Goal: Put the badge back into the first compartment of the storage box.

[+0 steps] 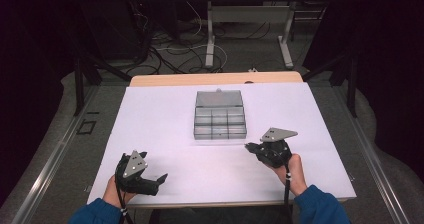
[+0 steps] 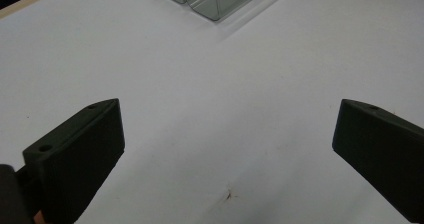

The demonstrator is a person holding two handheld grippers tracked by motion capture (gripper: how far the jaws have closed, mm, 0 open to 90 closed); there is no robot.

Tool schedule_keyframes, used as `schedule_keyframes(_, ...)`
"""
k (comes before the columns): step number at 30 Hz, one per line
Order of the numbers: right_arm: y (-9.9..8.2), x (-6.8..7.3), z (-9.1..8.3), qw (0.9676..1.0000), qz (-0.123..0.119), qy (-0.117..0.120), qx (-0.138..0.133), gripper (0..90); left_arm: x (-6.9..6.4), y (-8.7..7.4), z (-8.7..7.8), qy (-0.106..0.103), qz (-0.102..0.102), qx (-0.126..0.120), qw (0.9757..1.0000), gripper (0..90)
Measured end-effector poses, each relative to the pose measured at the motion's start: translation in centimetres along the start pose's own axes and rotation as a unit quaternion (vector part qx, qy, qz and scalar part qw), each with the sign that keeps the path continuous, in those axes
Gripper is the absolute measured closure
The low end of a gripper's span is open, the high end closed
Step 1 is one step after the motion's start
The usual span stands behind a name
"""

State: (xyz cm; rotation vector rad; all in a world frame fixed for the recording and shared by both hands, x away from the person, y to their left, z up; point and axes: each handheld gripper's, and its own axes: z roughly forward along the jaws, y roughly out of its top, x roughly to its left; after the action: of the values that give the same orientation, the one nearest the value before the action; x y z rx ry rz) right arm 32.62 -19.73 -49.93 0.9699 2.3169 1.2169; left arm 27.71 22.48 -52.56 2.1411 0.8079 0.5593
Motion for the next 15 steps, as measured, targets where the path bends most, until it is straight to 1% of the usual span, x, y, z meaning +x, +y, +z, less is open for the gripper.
schedule_keyframes(1, 0.1, 0.1, 0.1, 1.0000, -0.001, 0.002, -0.002, 87.0, 0.0, 0.0, 0.0, 0.001, 0.004, 0.002, 1.0000, 0.2)
schedule_keyframes(2, 0.1, 0.1, 0.1, 1.0000, -0.001, 0.002, -0.002, 87.0, -0.1, 0.0, 0.1, -0.003, -0.002, 0.002, 1.0000, 0.2)
schedule_keyframes(3, 0.3, 0.2, 0.3, 1.0000, -0.002, -0.001, -0.008, 87.0, -0.1, 0.0, 0.1, -0.002, -0.002, 0.002, 1.0000, 0.1)
schedule_keyframes(4, 0.4, 0.2, 0.4, 0.9999, -0.006, 0.002, -0.012, 87.0, -0.1, 0.0, 0.1, -0.002, -0.003, 0.001, 1.0000, 0.2)
schedule_keyframes(9, 0.7, 0.5, 0.9, 0.9999, -0.004, 0.000, -0.013, 87.0, 0.0, -0.1, 0.0, -0.004, -0.002, 0.003, 1.0000, 0.2)
schedule_keyframes(11, 1.0, 0.5, 1.3, 0.9998, -0.009, 0.003, -0.015, 87.0, 0.0, -0.1, 0.1, -0.004, -0.002, 0.003, 1.0000, 0.2)
schedule_keyframes(14, 1.2, 0.7, 1.5, 0.9998, -0.009, 0.002, -0.016, 87.0, 0.0, -0.1, 0.1, -0.005, -0.003, 0.002, 1.0000, 0.2)
schedule_keyframes(15, 1.3, 0.7, 1.6, 0.9999, -0.010, 0.005, -0.012, 87.0, -0.1, 0.0, 0.1, -0.004, -0.003, 0.001, 1.0000, 0.2)
